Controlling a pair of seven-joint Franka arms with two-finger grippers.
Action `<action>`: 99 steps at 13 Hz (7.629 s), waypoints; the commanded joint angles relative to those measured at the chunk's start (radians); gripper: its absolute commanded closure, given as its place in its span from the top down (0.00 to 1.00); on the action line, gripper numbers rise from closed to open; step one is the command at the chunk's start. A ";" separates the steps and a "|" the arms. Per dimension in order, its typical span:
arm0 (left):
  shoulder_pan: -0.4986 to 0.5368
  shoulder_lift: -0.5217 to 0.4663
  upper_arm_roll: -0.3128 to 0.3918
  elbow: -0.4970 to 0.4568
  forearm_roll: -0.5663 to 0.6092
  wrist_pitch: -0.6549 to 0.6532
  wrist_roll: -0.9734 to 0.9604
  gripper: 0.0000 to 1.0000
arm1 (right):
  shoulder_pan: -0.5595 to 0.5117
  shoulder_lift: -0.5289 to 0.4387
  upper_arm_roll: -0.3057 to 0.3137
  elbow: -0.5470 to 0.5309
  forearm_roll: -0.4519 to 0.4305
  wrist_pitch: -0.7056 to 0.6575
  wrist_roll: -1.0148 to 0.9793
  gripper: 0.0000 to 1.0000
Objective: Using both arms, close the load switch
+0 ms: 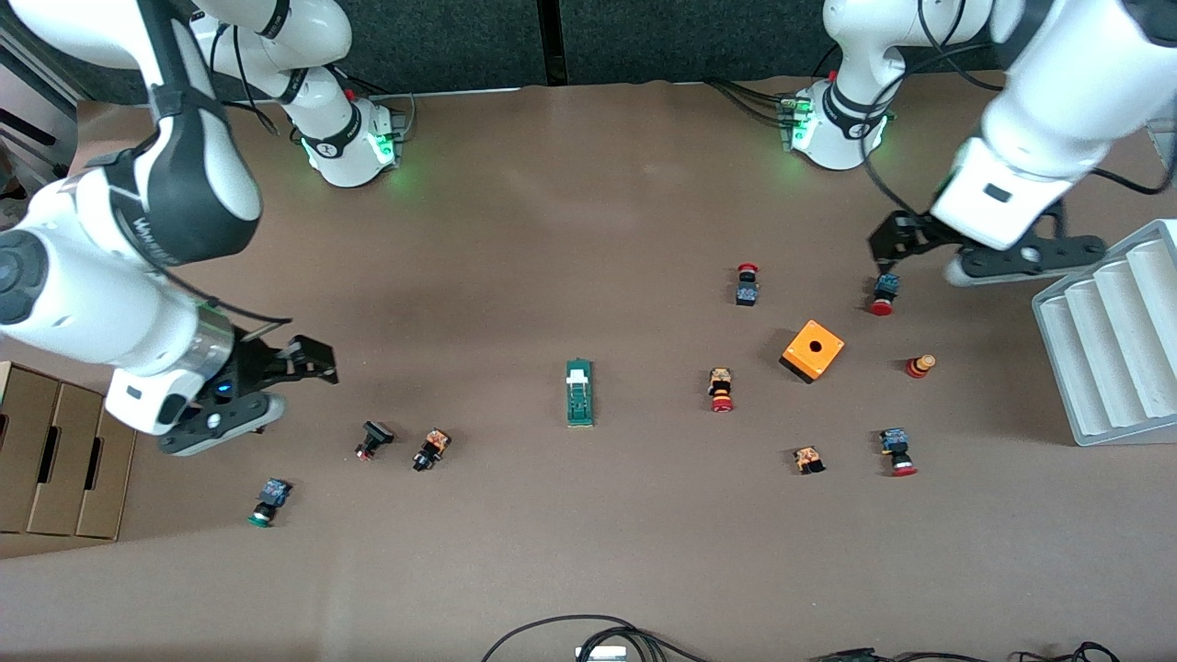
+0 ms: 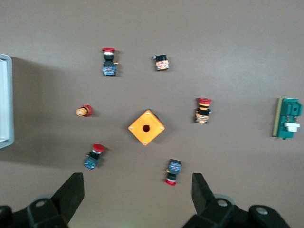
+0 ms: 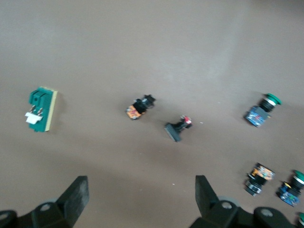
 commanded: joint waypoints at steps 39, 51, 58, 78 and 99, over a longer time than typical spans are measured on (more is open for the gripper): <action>-0.560 0.735 -0.270 -0.096 1.530 0.481 -1.991 1.00 | -0.108 0.001 0.008 0.008 -0.039 -0.007 -0.006 1.00; -0.663 0.975 -0.233 -0.056 1.884 0.215 -2.167 0.99 | -0.106 0.003 0.010 0.008 -0.039 -0.007 -0.008 1.00; -0.695 1.032 -0.199 0.002 1.935 0.217 -2.096 0.95 | -0.106 0.004 0.013 0.007 -0.039 -0.008 -0.012 1.00; -0.696 1.080 -0.170 0.087 1.952 0.224 -2.035 0.74 | 0.095 0.114 0.019 0.007 0.014 0.128 -0.375 1.00; -0.706 1.086 -0.164 0.085 1.953 0.215 -2.032 0.68 | 0.373 0.291 0.010 -0.001 -0.017 0.358 -0.658 1.00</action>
